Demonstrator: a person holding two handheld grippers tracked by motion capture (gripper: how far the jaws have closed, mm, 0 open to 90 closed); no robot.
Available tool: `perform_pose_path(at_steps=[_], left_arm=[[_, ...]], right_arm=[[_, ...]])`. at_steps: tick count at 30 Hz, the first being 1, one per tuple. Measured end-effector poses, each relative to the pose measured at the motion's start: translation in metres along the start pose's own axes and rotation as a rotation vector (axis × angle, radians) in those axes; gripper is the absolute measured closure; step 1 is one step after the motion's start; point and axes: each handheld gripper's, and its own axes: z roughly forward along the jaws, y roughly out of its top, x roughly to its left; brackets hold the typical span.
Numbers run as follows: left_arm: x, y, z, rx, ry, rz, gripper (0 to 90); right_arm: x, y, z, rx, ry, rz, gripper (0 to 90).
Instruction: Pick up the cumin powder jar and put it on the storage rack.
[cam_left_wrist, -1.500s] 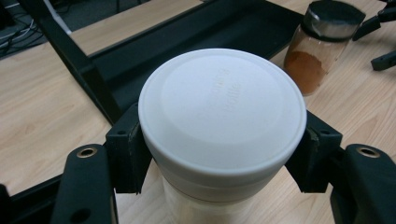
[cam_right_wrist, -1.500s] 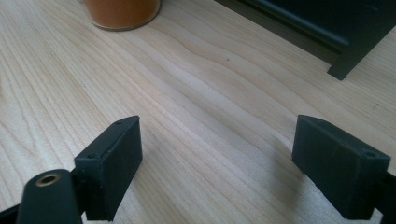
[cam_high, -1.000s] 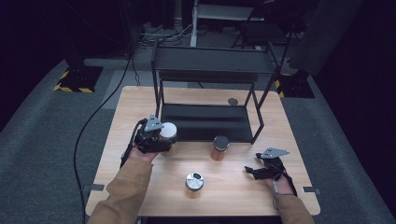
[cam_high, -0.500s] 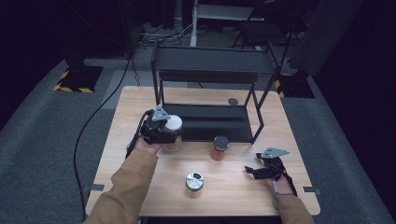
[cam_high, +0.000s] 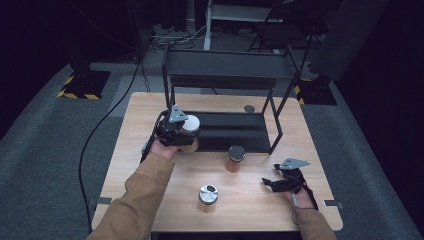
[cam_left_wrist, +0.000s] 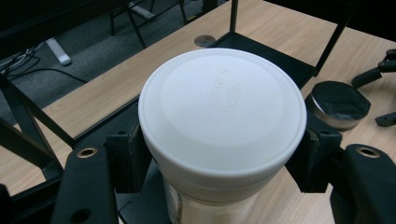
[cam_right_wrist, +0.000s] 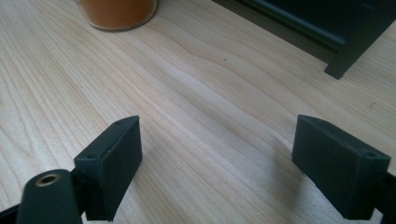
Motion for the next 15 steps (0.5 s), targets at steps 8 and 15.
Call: perform_pose_path(at_steps=[8, 15], left_arm=[[0.003, 0.007, 0.016, 0.016, 0.006, -0.009, 33.1], [0.006, 0.008, 0.029, 0.036, 0.016, -0.020, 33.1]], right_arm=[[0.000, 0.000, 0.000, 0.000, -0.002, 0.001, 15.6], [0.001, 0.000, 0.000, 0.000, -0.002, 0.001, 15.6]])
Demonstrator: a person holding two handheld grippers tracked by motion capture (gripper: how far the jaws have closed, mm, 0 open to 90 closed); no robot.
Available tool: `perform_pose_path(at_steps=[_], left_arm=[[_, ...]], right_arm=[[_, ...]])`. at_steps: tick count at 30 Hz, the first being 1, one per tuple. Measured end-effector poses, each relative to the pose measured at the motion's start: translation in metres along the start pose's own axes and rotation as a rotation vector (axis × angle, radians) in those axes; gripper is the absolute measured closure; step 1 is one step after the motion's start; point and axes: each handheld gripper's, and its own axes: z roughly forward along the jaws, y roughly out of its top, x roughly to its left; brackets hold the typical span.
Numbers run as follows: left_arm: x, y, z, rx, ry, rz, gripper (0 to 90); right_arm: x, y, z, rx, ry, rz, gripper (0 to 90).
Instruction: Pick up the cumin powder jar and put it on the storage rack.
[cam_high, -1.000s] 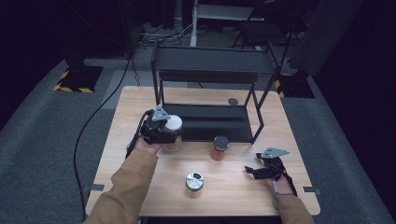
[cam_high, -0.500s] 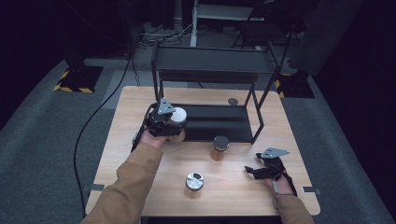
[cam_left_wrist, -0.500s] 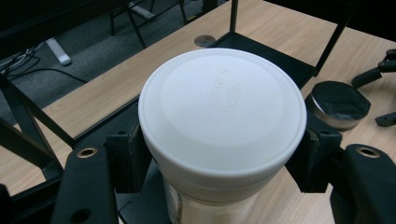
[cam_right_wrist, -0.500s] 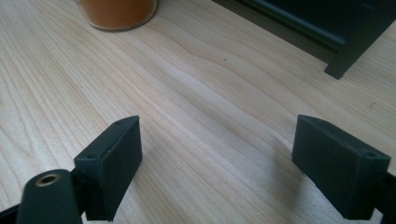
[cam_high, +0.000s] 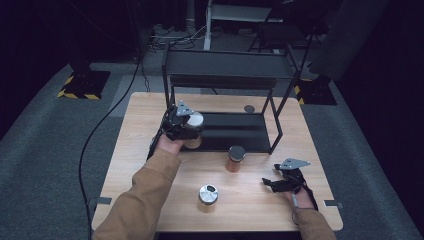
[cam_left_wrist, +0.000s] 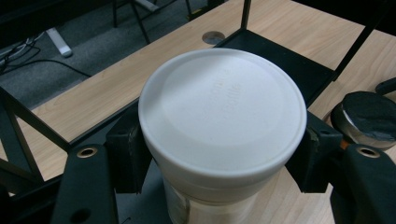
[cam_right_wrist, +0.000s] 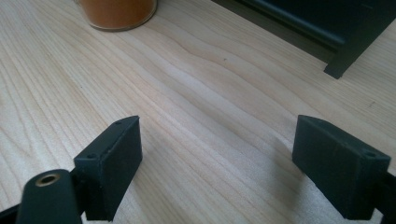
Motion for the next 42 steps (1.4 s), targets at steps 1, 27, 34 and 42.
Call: perform_pose_path(at_steps=[1, 27, 34, 42], left_arm=[[0.000, 0.000, 0.002, 0.006, 0.001, 0.001, 33.1], [0.009, -0.005, 0.046, 0.065, 0.042, -0.057, 33.0], [0.010, -0.006, 0.053, 0.071, 0.041, -0.069, 32.9], [0.011, -0.015, 0.050, 0.012, 0.054, -0.079, 25.1]], right_arm=[[0.000, 0.000, 0.000, 0.000, 0.000, 0.000, 15.6], [0.002, 0.000, 0.000, 0.001, -0.009, 0.008, 15.2], [0.002, 0.000, 0.000, 0.001, -0.009, 0.008, 15.2], [0.002, 0.000, 0.000, 0.001, -0.009, 0.008, 15.2]])
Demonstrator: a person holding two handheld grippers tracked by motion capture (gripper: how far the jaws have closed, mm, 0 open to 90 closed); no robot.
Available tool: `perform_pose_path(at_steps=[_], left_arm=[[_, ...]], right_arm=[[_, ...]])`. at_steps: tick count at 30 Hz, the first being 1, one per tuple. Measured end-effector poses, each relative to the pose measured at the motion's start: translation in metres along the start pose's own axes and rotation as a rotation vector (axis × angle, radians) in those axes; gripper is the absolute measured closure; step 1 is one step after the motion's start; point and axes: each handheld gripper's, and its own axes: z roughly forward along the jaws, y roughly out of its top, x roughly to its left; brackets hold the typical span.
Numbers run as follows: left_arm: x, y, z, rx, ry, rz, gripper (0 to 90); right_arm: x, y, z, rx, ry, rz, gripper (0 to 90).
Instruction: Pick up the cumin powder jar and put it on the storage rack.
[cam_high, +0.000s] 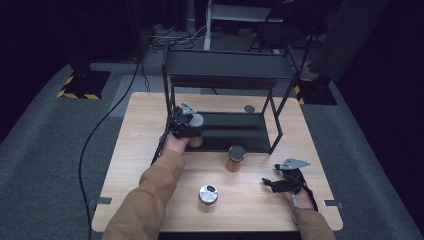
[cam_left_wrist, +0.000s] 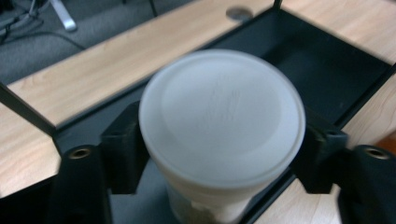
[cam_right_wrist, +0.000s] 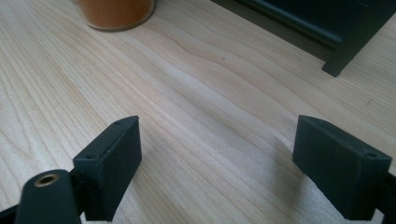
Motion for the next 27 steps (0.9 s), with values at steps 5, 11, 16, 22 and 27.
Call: perform_pose_path(at_steps=[5, 11, 16, 22, 27], left_arm=[[-0.003, 0.000, -0.009, -0.023, 0.008, 0.001, 16.7], [-0.006, -0.002, -0.026, -0.037, 0.000, 0.012, 15.5], [-0.011, -0.003, -0.041, -0.033, -0.003, 0.028, 15.3], [-0.019, -0.006, -0.061, -0.015, 0.005, 0.047, 15.3], [-0.023, -0.015, -0.076, -0.007, 0.000, 0.043, 15.4]], right_arm=[[0.000, 0.000, 0.000, 0.000, -0.001, 0.001, 14.8], [0.000, 0.000, 0.000, 0.001, 0.001, 0.001, 14.8], [-0.002, 0.001, 0.000, 0.003, 0.010, -0.005, 14.8], [-0.004, 0.002, 0.001, 0.006, 0.013, -0.009, 14.1], [-0.004, 0.004, 0.002, 0.009, 0.008, -0.005, 13.0]])
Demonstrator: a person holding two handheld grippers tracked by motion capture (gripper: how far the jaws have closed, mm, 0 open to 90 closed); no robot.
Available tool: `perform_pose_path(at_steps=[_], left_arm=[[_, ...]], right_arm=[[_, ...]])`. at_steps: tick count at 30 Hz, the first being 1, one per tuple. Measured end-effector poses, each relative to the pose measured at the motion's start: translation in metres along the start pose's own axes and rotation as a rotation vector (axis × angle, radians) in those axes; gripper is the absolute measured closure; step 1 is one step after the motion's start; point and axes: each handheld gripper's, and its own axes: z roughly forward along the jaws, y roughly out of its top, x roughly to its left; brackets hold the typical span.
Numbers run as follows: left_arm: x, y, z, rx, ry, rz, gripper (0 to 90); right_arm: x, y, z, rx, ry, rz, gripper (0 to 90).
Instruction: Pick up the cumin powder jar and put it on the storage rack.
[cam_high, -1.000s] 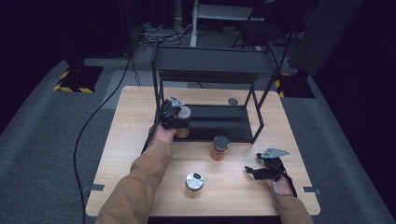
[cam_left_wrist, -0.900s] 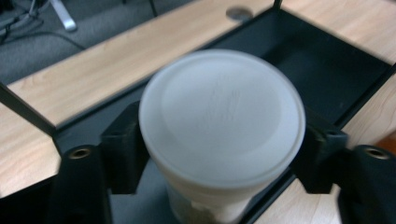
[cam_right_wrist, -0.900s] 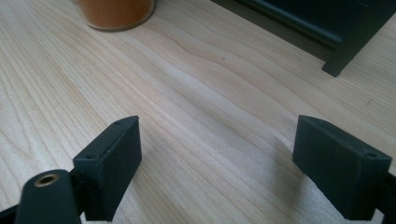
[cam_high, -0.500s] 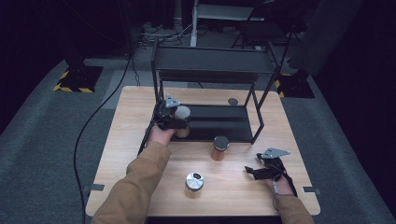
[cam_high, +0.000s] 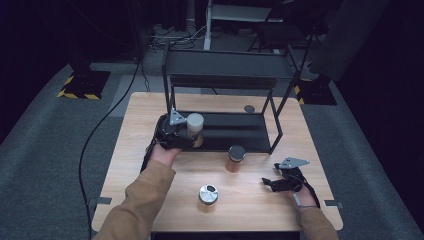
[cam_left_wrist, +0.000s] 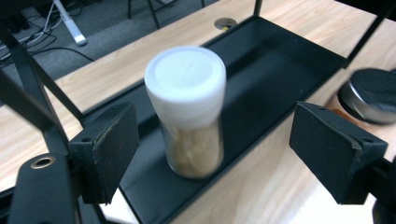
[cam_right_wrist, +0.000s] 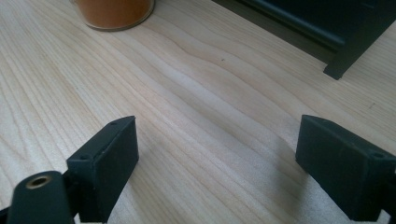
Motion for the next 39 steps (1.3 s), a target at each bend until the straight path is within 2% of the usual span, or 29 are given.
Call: perform_pose_path(at_steps=[6, 15, 21, 23, 35, 39], left_arm=[[-0.010, -0.014, -0.011, 0.019, -0.008, 0.020, 15.6], [-0.016, -0.034, -0.021, 0.009, -0.006, 0.038, 15.9], [-0.014, -0.052, -0.024, 0.016, -0.009, 0.010, 15.9], [-0.015, -0.059, -0.024, 0.019, -0.002, 0.011, 16.0], [-0.014, -0.102, -0.017, 0.038, 0.014, -0.033, 16.5], [-0.014, -0.114, -0.012, 0.059, 0.014, -0.047, 16.6]], right_arm=[[0.001, 0.000, 0.000, -0.001, -0.005, 0.005, 13.0], [0.001, 0.000, 0.000, -0.001, -0.002, 0.003, 12.8], [0.002, 0.000, 0.000, -0.001, 0.000, 0.001, 12.2], [0.001, 0.000, 0.000, 0.000, 0.002, 0.000, 11.8], [0.002, 0.000, 0.000, 0.002, 0.005, -0.004, 11.0], [0.002, 0.000, 0.000, 0.002, 0.005, -0.004, 11.0]])
